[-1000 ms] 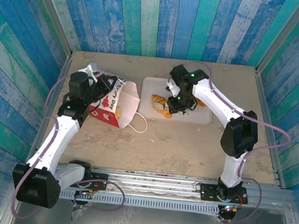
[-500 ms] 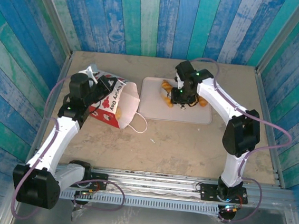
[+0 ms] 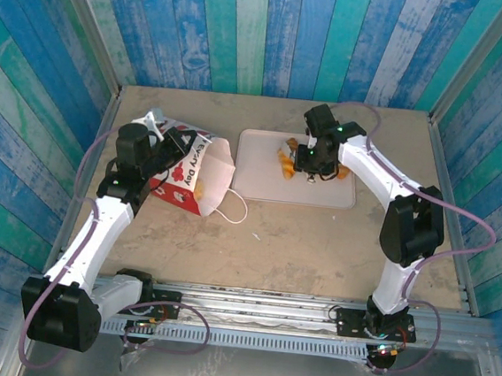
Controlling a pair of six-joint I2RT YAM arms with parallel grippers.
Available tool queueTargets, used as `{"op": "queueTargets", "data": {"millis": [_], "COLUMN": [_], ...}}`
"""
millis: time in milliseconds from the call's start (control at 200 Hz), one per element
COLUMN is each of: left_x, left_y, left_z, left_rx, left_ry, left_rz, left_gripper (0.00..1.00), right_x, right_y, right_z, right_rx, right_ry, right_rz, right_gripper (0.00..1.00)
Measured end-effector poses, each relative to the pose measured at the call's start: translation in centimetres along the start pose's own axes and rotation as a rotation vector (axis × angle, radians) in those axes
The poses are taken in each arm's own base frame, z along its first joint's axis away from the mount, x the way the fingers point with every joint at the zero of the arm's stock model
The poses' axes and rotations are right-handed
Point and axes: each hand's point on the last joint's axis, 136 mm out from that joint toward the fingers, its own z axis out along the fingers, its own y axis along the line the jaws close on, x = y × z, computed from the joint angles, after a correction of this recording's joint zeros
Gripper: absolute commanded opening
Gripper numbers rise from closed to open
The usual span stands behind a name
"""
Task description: Take the fake bread out of the paper bag
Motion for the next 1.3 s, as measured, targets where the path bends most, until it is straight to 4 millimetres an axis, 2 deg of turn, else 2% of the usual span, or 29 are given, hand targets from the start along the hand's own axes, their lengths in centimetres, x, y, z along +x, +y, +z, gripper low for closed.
{"op": "queueTargets", "data": {"millis": [250,466,851,1297], "left_x": [0.0,0.0,0.0,0.0], "left_y": [0.0,0.0,0.0,0.0], "left_z": [0.0,0.0,0.0,0.0], "left_rx": [0.000,0.000,0.000,0.000], "left_ry": [0.000,0.000,0.000,0.000], "left_rz": [0.000,0.000,0.000,0.000], "left_gripper": [0.00,0.00,0.00,0.00], "right_x": [0.5,0.1,0.2,-0.8], "right_y": [-0.4,-0.1,-0.6,-1.6], "right_z": [-0.3,-1.2,0.8,0.5], "right_rx": [0.022,0.036,0.081,0.159], "right_ry": [0.026,0.022,0.073,0.067], "right_rz": [-0.059,-0.101,-0.133,-0.197], "right_gripper": [0.55,0.56,0.53,0.49]}}
